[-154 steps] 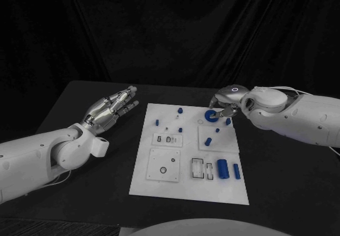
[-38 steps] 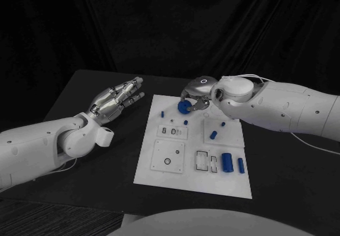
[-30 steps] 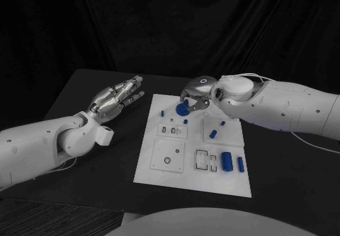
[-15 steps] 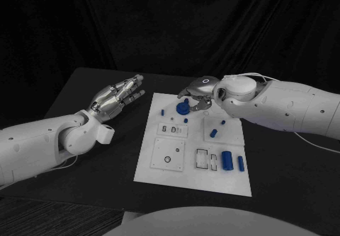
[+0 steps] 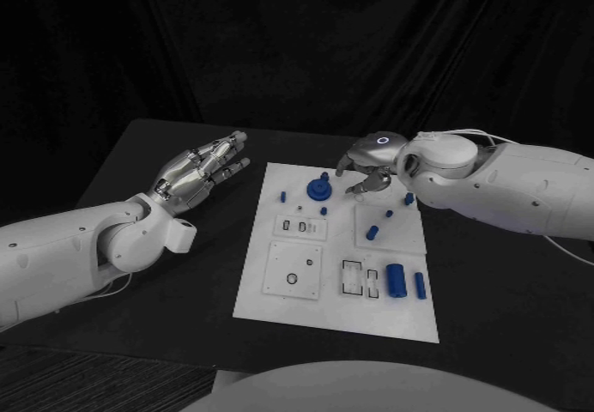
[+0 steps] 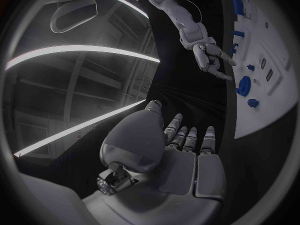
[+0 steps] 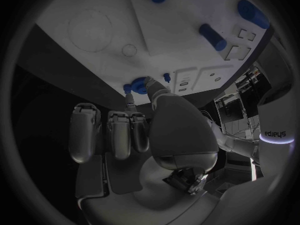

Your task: Assemble the parts on the task board

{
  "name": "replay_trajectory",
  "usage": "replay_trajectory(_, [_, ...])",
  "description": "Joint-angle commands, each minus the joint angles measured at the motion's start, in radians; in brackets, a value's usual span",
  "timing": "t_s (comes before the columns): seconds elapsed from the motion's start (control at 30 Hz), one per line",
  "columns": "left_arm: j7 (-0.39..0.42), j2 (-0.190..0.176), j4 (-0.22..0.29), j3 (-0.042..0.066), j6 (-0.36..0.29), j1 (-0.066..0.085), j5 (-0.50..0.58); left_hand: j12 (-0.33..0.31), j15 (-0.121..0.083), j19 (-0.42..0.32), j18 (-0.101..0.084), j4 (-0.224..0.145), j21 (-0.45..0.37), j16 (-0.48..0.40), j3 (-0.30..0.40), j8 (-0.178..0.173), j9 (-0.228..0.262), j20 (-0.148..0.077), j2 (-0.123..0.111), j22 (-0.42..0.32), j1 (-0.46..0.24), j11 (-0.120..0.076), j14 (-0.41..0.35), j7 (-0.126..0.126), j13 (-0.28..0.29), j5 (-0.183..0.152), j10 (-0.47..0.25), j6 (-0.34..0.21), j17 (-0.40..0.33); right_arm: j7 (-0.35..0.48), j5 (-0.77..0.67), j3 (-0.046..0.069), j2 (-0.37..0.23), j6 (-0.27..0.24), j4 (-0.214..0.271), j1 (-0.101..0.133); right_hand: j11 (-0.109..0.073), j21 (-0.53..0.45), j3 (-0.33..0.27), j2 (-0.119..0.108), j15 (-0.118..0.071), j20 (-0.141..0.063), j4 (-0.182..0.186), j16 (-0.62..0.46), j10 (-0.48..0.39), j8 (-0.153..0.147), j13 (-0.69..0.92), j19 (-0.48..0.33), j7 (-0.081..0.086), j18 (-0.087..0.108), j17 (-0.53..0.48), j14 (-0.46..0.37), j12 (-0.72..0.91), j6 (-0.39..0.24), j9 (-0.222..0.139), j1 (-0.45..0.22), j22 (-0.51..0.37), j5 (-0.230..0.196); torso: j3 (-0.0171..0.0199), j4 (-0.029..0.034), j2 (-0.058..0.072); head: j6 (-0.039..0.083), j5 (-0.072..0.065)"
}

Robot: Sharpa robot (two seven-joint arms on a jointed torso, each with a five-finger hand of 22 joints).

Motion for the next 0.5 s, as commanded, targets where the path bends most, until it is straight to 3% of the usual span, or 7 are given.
replay_trajectory(0.03, [0.013, 0.001, 0.005, 0.001, 0.005, 0.001, 0.001, 0.003, 0.008, 0.001, 0.019, -0.001, -0.002, -0.004, 0.004, 0.007, 0.002, 0.007, 0.003, 0.001, 0.011, 0.005, 0.000, 0.001, 0.001, 0.007, 0.000, 0.003, -0.001, -0.018, 0.007, 0.001, -0.060, -0.091, 0.047, 0.015, 0.005, 0.010, -0.009, -0.003, 0.007, 0.010, 0.022, 0.003, 0.106, 0.032, 0.263, 0.025, 0.001, -0.018, 0.263, 0.105, 0.003, 0.035, 0.016, -0.006, 0.200, -0.031, 0.0000, 0.0000, 0.001, 0.002, -0.010])
replay_trajectory(0.27, [0.013, 0.003, 0.004, 0.001, 0.006, 0.001, 0.001, 0.003, 0.008, 0.001, 0.019, -0.001, -0.002, -0.004, 0.004, 0.007, 0.002, 0.007, 0.003, 0.001, 0.011, 0.005, 0.000, 0.001, 0.001, 0.007, 0.000, 0.003, -0.001, -0.063, 0.031, 0.000, -0.194, -0.119, 0.130, 0.030, 0.008, 0.030, -0.030, -0.024, 0.009, 0.011, 0.072, 0.003, 0.106, 0.106, 0.263, 0.039, 0.004, -0.023, 0.263, 0.105, 0.003, 0.045, 0.064, 0.011, 0.212, -0.067, -0.0016, -0.0031, 0.000, 0.008, -0.023])
replay_trajectory(0.37, [0.013, 0.004, 0.002, 0.001, 0.008, 0.001, 0.001, 0.003, 0.008, 0.001, 0.019, -0.001, -0.002, -0.004, 0.004, 0.007, 0.002, 0.007, 0.003, 0.001, 0.011, 0.005, 0.000, 0.001, 0.001, 0.007, 0.000, 0.003, -0.001, -0.081, 0.033, 0.000, -0.238, -0.125, 0.150, 0.030, 0.009, 0.038, -0.039, -0.045, 0.009, 0.012, 0.120, 0.003, 0.106, 0.138, 0.263, 0.044, 0.006, -0.026, 0.263, 0.105, 0.003, 0.014, 0.089, 0.023, 0.218, -0.084, -0.0014, -0.0034, 0.001, 0.009, -0.025])
replay_trajectory(0.5, [0.013, 0.004, 0.000, 0.001, 0.010, 0.001, 0.001, 0.003, 0.008, 0.001, 0.019, -0.001, -0.002, -0.004, 0.004, 0.007, 0.002, 0.007, 0.003, 0.001, 0.011, 0.005, 0.000, 0.001, 0.001, 0.007, 0.000, 0.003, -0.001, -0.097, 0.039, 0.000, -0.282, -0.132, 0.164, 0.023, 0.008, 0.048, -0.049, -0.069, 0.008, 0.011, 0.179, 0.003, 0.106, 0.168, 0.263, 0.050, 0.005, -0.028, 0.263, 0.105, 0.003, -0.035, 0.112, 0.047, 0.224, -0.088, -0.0028, -0.0106, -0.001, 0.006, -0.020])
